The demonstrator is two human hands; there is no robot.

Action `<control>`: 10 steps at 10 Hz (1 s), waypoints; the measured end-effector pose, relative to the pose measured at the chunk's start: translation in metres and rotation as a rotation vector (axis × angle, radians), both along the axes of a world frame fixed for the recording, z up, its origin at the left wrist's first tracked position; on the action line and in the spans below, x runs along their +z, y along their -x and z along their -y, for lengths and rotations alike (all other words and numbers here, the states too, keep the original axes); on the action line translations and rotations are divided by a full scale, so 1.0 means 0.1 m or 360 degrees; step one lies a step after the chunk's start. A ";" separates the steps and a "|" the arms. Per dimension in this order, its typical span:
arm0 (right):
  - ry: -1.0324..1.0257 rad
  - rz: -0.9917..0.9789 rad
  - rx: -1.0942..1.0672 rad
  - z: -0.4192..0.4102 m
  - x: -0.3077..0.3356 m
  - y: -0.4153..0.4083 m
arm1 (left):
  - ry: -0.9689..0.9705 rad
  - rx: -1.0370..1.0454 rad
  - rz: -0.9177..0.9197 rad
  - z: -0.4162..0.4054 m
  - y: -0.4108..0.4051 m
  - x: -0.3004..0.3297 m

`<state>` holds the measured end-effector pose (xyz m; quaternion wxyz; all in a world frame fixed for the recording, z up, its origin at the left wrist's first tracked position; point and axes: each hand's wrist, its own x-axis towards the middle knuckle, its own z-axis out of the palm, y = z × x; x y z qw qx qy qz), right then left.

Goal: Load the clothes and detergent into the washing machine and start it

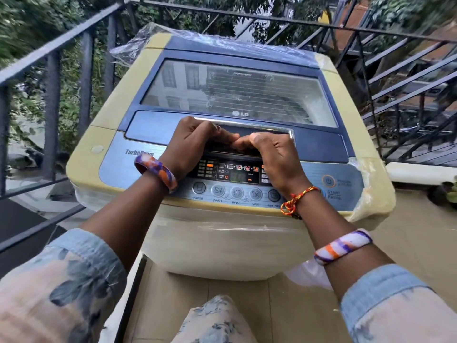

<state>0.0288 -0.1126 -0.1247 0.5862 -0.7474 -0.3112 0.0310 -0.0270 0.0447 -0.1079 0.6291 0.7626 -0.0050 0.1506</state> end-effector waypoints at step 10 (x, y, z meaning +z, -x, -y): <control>0.0026 -0.0899 0.0166 0.05 0.46 -0.06 | -0.0131 -0.0203 -0.0454 0.11 -0.03 0.29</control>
